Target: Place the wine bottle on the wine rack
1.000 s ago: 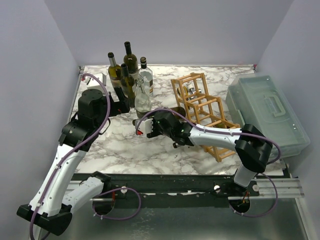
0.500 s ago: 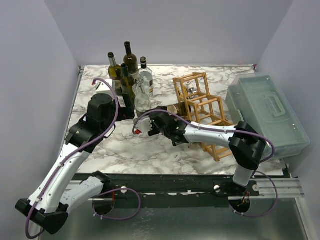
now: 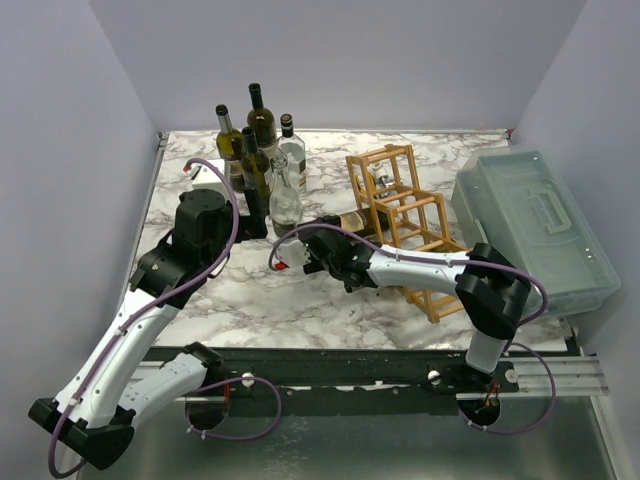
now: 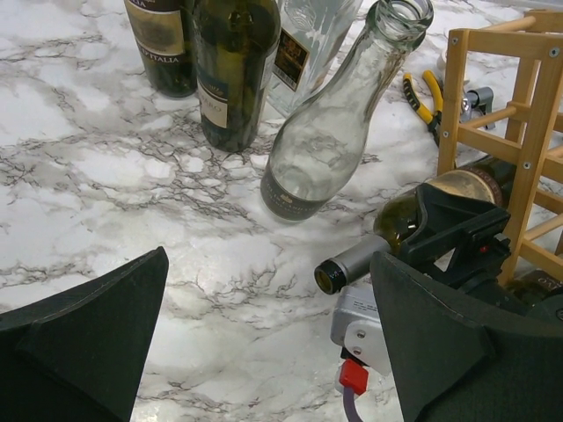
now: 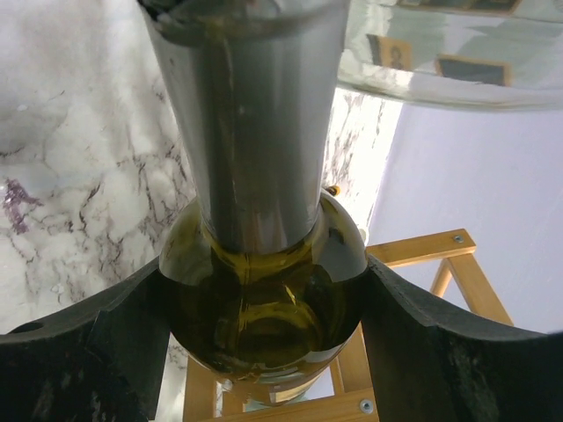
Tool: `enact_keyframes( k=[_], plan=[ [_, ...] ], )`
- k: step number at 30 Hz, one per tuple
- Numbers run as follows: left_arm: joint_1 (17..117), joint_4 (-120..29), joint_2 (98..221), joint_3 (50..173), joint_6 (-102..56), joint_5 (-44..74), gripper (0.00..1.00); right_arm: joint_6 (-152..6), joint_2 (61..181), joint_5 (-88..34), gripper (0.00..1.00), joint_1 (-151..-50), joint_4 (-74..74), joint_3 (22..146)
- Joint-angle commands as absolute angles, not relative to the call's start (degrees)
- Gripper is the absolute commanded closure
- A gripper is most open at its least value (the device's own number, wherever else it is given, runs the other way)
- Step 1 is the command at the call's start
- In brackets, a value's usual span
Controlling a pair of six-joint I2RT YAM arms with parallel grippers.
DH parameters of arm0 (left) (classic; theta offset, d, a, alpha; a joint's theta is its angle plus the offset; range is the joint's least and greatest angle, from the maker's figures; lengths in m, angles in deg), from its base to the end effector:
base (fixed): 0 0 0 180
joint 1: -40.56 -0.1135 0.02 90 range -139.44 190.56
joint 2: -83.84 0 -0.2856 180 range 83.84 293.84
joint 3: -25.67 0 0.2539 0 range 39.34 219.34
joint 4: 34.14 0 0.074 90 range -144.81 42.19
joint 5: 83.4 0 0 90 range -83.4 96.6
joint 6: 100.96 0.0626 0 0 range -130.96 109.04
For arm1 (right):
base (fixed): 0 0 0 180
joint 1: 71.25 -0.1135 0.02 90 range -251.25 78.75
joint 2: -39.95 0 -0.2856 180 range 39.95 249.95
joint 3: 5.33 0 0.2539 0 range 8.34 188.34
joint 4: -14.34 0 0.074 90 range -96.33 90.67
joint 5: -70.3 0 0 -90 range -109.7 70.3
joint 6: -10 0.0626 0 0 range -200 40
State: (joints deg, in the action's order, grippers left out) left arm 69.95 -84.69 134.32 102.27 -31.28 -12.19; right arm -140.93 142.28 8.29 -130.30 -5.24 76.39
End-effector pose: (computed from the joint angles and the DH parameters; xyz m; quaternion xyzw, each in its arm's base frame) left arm 0.1733 -0.0745 0.3905 -0.0225 0.8338 -0.1000 0.5424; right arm 0.2399 0.3429 0.2197 -0.7112 0.5284 -0.2260 0.4050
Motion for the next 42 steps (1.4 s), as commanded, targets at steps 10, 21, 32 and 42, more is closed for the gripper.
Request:
enact_keyframes(
  k=[10,21,32,42],
  plan=[
    [70.09,-83.40,134.25,101.12,-32.39,-13.03,0.01,-141.31,130.67,8.27,0.99,-132.78,-9.35,68.66],
    [69.85,-86.62,135.17,97.51,-35.54,-3.44,0.18,-140.51,132.70,10.41,1.00,-132.75,-6.13,65.66],
    [57.91,-88.34,138.41,90.61,-42.85,25.66,0.28,-136.70,131.10,-6.33,0.99,-129.96,0.12,60.52],
    [54.37,-66.51,145.30,82.91,-49.67,52.42,0.24,-134.41,129.51,-13.46,0.99,-129.06,1.02,59.02]
  ],
)
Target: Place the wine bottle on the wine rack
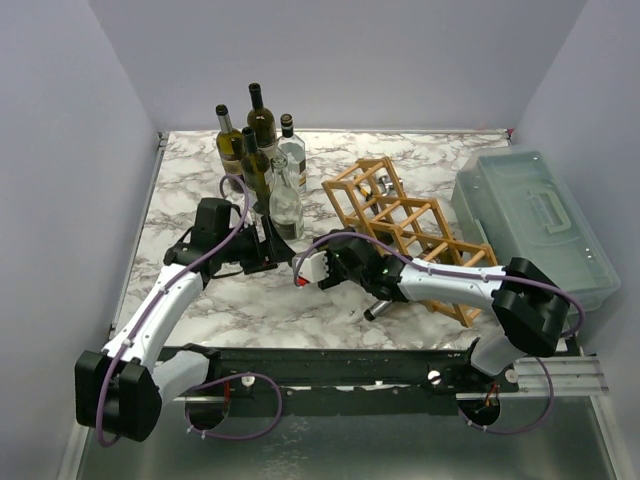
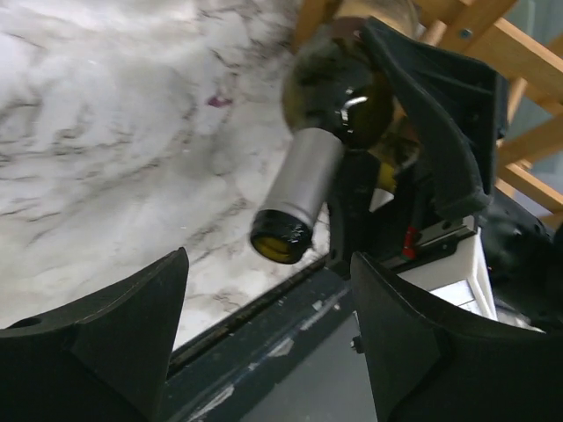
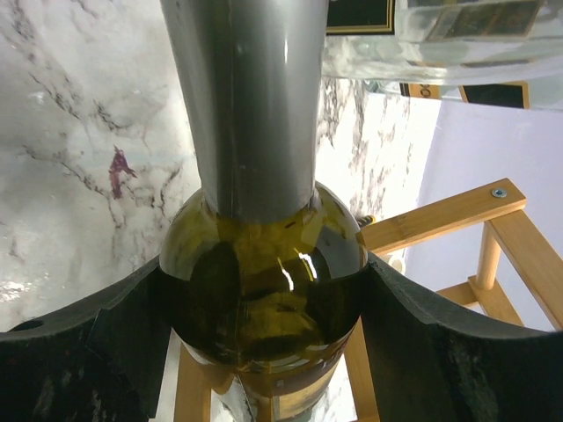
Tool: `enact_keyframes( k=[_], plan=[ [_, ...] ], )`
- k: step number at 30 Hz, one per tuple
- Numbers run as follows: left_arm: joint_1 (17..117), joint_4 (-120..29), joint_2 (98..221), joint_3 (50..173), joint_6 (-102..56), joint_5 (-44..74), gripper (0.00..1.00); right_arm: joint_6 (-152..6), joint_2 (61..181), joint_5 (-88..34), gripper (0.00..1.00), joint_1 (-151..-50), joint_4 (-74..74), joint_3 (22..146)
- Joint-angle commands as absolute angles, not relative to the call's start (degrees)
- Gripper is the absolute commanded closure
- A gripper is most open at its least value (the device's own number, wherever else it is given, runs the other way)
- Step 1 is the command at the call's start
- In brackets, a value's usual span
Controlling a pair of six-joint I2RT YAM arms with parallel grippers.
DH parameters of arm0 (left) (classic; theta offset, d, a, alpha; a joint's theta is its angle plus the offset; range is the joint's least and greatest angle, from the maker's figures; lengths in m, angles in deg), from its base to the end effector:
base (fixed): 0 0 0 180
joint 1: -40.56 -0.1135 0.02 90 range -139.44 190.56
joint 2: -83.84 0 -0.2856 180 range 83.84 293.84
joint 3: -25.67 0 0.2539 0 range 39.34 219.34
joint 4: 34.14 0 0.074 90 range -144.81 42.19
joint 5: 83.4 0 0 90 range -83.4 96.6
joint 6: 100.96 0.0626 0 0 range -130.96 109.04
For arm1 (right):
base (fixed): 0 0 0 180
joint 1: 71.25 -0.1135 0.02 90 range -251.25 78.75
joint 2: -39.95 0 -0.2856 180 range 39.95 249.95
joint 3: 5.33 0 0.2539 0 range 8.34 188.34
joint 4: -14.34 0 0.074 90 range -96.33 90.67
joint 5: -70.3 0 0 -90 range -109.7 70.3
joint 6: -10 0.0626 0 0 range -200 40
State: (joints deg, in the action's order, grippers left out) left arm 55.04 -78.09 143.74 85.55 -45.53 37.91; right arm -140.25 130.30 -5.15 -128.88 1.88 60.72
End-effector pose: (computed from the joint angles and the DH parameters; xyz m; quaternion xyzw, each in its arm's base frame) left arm 0.2072 -0.0871 0.2720 -0.0507 0.8911 -0.3822 0.2394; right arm 0.2065 0.2965 0.2141 -0.7304 0.5061 -0.1233 0.4418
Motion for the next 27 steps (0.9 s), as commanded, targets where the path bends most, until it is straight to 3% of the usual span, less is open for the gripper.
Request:
enact_keyframes(
  k=[1,18,20,22,24,27],
  plan=[
    [54.28,-66.27,145.76,82.91,-49.18,52.69,0.25,-134.41,129.42,-13.36,0.99,-128.92,1.23,58.85],
    [54.27,-64.59,158.74,83.68,-42.16,56.60,0.61,-134.15,129.45,-13.70,1.00,-128.12,2.07,58.68],
    [54.27,-63.73,159.25,83.26,-42.53,56.41,0.69,-134.15,129.47,-13.72,0.99,-128.12,2.16,58.68],
    [54.27,-62.35,159.59,82.58,-43.74,56.38,0.85,-134.19,129.56,-13.72,0.98,-128.17,2.01,58.64],
    [54.27,-60.08,159.44,81.35,-45.92,56.24,0.93,-134.10,129.49,-13.72,0.92,-128.05,1.99,58.54],
    [54.34,-55.95,158.76,78.70,-49.02,54.75,1.00,-132.59,129.44,-14.53,0.64,-128.12,-0.01,59.81]
  ],
)
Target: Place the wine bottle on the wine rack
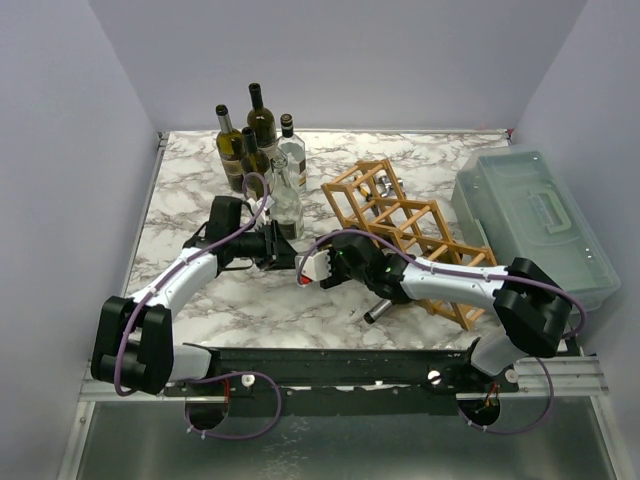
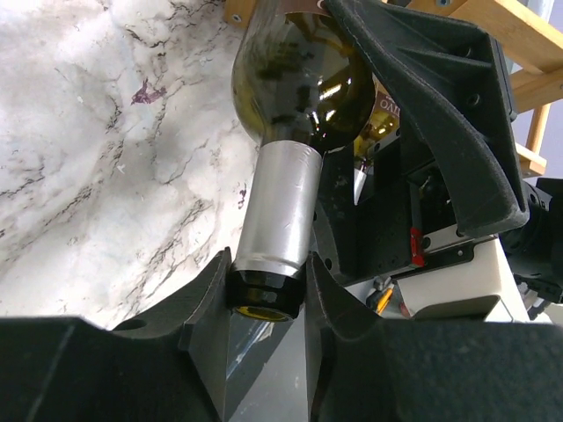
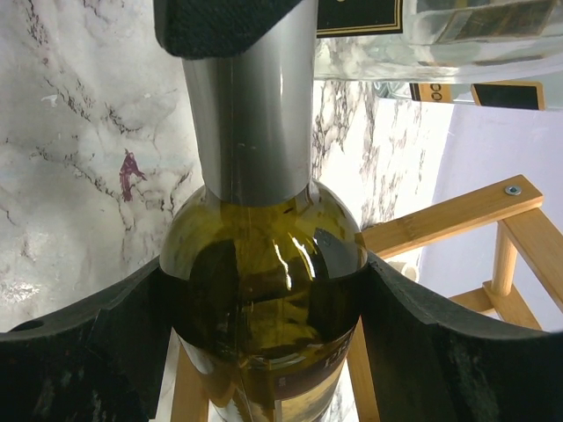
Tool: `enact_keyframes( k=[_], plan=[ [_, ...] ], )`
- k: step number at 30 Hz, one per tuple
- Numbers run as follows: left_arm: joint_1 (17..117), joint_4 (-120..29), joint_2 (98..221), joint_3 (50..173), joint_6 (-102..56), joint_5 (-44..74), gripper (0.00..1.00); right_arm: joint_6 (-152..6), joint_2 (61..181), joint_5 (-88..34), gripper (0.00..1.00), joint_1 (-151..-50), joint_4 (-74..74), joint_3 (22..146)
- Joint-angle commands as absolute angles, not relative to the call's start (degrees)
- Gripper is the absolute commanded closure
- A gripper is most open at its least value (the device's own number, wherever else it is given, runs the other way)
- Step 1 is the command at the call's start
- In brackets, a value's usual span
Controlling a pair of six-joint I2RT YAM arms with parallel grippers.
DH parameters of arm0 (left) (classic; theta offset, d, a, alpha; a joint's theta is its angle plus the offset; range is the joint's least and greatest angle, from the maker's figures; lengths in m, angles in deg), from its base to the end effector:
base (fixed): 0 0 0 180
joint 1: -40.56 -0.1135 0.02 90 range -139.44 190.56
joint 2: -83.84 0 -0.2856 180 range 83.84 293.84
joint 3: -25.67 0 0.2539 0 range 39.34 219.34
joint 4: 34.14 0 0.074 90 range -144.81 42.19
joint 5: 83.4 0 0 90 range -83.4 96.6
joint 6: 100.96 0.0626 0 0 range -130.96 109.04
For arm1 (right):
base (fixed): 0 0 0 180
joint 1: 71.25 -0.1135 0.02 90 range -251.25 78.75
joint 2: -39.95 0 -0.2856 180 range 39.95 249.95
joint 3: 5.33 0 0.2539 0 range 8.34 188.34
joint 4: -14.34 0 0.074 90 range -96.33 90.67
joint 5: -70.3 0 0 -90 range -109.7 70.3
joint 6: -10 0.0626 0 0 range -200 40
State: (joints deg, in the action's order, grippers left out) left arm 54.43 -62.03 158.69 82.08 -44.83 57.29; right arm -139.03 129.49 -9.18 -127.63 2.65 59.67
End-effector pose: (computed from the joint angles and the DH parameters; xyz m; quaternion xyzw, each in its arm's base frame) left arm 0.2454 -0.1105 0.2267 0.0111 0.8538 -0.4994 0.1466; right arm 0.2077 0.2918 0.2135 -0.7286 0.5096 -0.0922 0.4483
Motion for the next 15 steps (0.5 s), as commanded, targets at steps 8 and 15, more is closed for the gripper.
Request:
enact_keyframes(
  k=[8,15],
  plan=[
    [54.33,-49.50,156.67,72.33,-53.61,50.39,1.00,-118.32,122.99,-17.09,0.29,-128.05,-4.40,63.51],
    [54.36,-48.08,153.42,69.23,-55.73,46.32,1.00,-99.24,116.51,-15.69,0.00,-128.05,-8.83,66.63]
  ],
)
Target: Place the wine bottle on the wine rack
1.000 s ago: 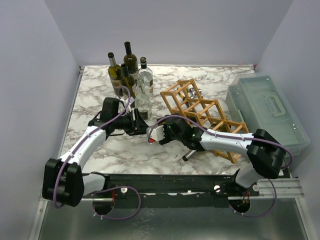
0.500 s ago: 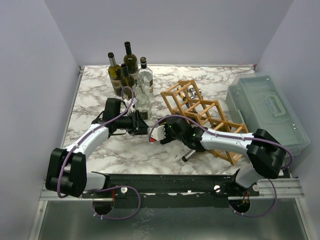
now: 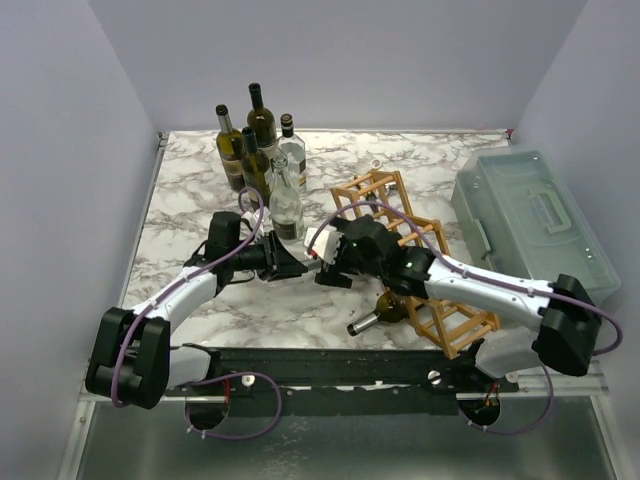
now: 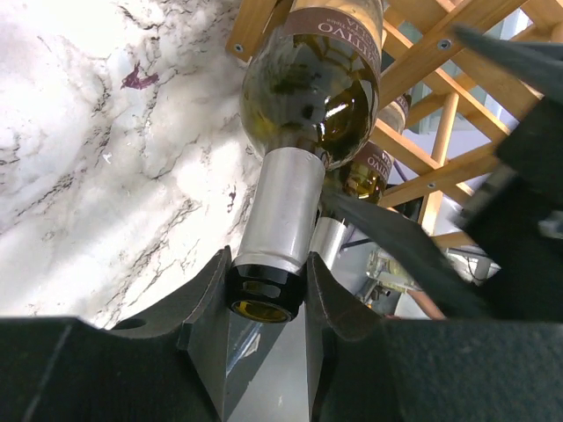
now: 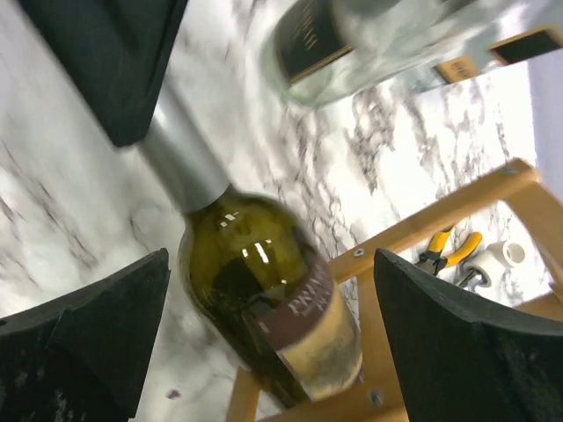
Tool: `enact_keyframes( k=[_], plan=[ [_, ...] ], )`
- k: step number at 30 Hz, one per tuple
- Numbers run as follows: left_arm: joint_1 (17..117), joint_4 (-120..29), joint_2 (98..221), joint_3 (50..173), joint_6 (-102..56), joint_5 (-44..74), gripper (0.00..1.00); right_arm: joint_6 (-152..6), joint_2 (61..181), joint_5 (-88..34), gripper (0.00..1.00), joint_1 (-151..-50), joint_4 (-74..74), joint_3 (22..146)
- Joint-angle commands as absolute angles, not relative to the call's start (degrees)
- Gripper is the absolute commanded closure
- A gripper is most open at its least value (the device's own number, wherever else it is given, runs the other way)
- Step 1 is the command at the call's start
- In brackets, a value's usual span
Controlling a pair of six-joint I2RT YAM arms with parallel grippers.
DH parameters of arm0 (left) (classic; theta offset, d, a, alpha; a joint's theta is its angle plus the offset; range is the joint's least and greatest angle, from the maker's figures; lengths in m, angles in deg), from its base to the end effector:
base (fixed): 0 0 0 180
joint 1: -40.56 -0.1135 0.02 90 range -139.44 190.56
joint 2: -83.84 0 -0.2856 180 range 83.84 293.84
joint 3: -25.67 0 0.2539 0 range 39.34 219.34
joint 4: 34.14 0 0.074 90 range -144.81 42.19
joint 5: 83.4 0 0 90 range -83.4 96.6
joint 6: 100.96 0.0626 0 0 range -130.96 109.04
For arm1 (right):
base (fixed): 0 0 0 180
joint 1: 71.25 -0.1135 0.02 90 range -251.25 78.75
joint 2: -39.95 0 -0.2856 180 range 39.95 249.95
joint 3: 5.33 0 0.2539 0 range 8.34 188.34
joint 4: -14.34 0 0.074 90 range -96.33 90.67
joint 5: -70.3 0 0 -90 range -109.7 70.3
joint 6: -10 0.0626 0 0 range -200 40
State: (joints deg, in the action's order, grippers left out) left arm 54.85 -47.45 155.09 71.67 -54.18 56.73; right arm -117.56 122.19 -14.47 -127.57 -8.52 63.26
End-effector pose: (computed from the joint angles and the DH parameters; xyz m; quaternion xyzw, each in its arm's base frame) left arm 0.2276 -0.1075 0.2045 -0.0258 0.8361 -0.5237 0.1610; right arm 0.1920 0.2779 0.2554 -0.6378 0.6241 0.0331 0.4502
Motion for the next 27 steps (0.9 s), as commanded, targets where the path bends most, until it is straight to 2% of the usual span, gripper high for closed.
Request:
enact_keyframes(
  k=[1,8,12,16,22,24,27],
  plan=[
    [54.41,-48.07,152.94,69.05,-55.99,45.88,1.00,-96.23,115.79,-13.48,0.00,-128.05,-8.83,66.89],
    [54.80,-43.39,152.14,66.53,-57.90,44.43,1.00,-80.76,119.21,-0.42,0.00,-127.29,-18.68,76.88],
    [55.26,-40.26,151.68,64.71,-59.49,43.28,1.00,-73.13,121.35,1.84,0.05,-123.93,-23.79,81.55],
    [55.98,-35.90,150.30,62.53,-61.95,41.53,1.00,-71.24,123.40,-0.14,0.21,-120.36,-24.97,83.40],
    [56.27,-34.85,148.56,60.20,-63.30,40.42,1.00,-71.67,128.27,0.16,0.35,-119.39,-24.41,85.12],
    [56.51,-34.40,147.80,59.28,-63.82,39.72,1.00,-71.83,129.66,0.82,0.45,-119.00,-24.21,85.41],
    [56.95,-33.86,147.15,58.42,-64.44,38.79,1.00,-72.69,131.13,1.07,0.56,-118.72,-23.58,85.35]
  ],
)
